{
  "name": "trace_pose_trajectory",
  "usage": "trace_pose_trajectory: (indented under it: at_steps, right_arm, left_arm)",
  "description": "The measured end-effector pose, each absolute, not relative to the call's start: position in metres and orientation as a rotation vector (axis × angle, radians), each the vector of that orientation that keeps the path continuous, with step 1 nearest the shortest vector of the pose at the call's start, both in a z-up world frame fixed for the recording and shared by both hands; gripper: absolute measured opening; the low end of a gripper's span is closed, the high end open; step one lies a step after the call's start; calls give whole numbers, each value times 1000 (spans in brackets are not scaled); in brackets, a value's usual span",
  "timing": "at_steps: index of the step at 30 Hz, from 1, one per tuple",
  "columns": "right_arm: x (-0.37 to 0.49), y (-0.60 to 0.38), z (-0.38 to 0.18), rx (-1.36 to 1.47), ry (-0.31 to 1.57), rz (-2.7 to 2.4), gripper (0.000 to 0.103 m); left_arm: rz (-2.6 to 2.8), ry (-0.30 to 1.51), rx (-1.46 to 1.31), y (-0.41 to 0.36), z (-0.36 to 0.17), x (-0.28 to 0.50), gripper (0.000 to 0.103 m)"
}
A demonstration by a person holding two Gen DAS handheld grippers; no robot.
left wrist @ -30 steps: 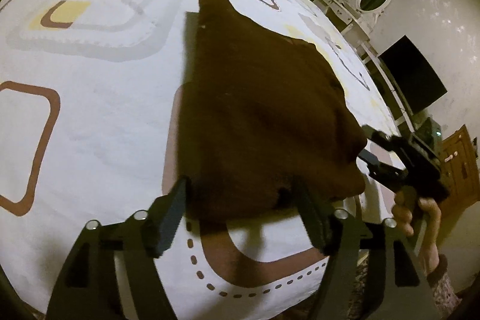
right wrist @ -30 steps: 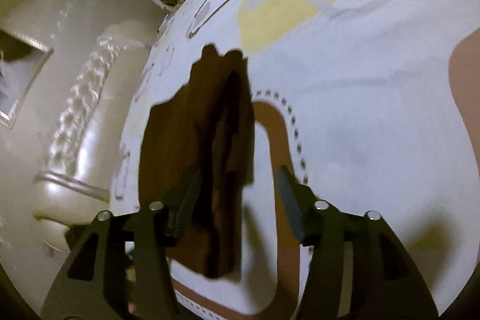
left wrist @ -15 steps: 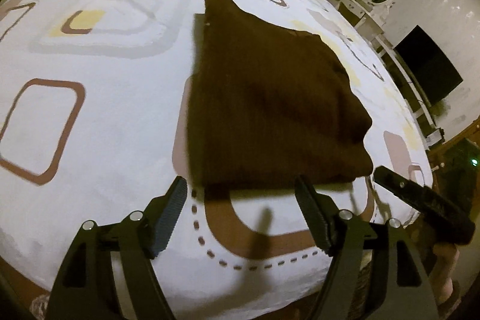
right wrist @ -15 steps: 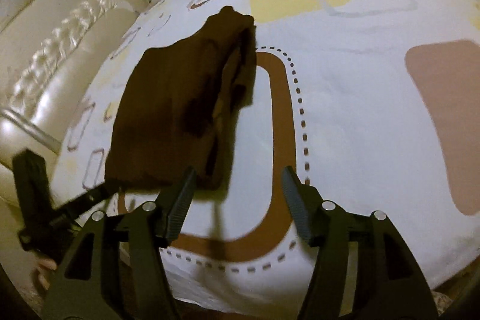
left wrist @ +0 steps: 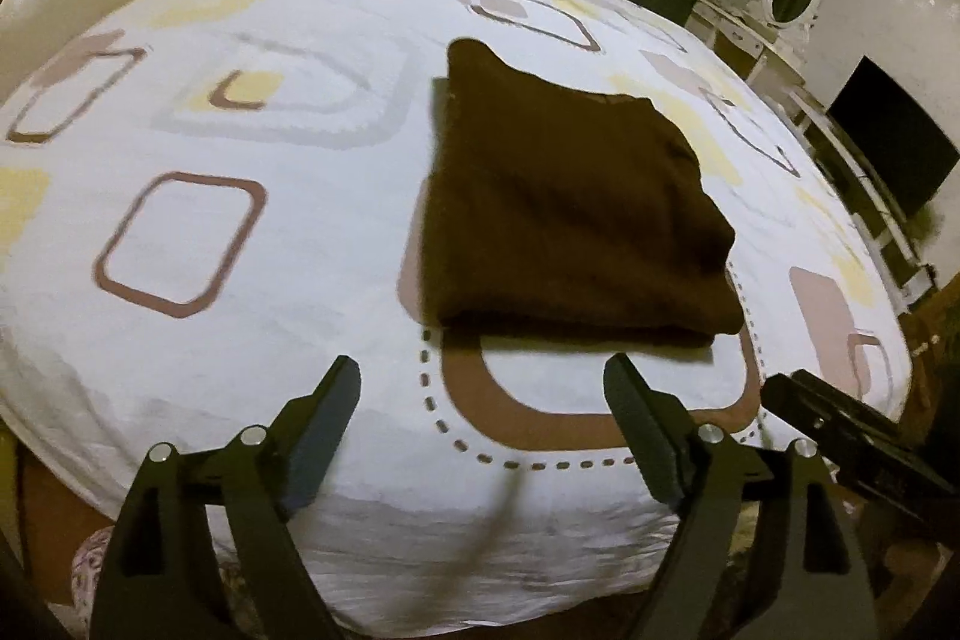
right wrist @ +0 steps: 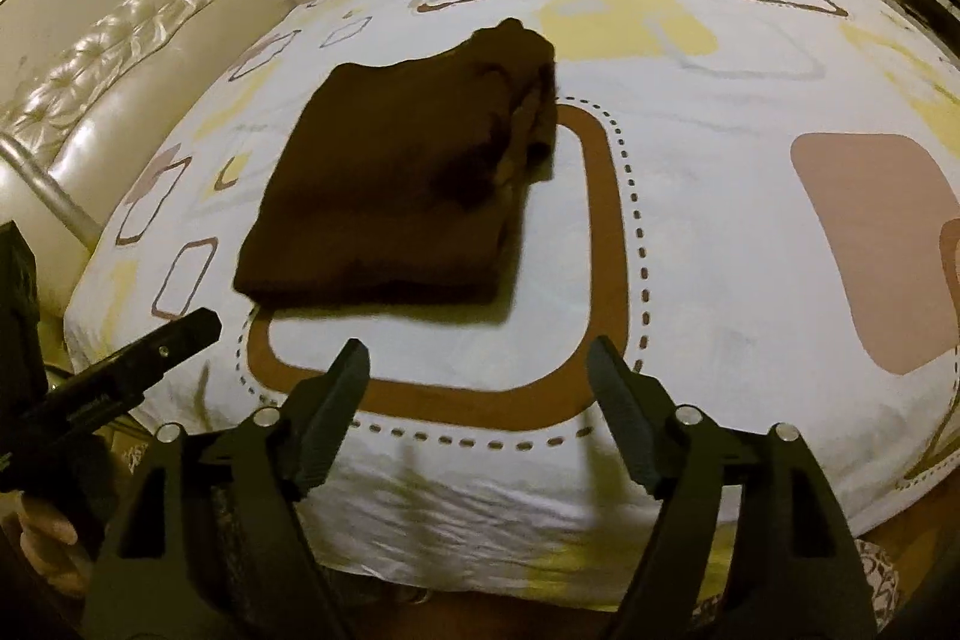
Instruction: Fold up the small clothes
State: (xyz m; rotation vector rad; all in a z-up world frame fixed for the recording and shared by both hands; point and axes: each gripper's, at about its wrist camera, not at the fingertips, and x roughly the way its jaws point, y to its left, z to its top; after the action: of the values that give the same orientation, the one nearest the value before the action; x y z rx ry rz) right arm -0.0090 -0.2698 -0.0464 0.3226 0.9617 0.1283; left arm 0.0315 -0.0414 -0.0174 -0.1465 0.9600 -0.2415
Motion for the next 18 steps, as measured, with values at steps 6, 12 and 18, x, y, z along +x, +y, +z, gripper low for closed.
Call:
trace_pose_trajectory:
  at_steps: [6, 12, 18]
  right_arm:
    - [-15, -260, -36, 272, 914, 104, 91]
    - [-17, -256, -37, 244, 912, 86, 93]
    - [-17, -252, -49, 223, 942, 67, 93]
  left_arm:
    - [-183, 907, -75, -43, -7, 18, 85]
    - [-154, 905, -67, -42, -6, 9, 85]
    - [-147, 905, -64, -41, -9, 9, 86]
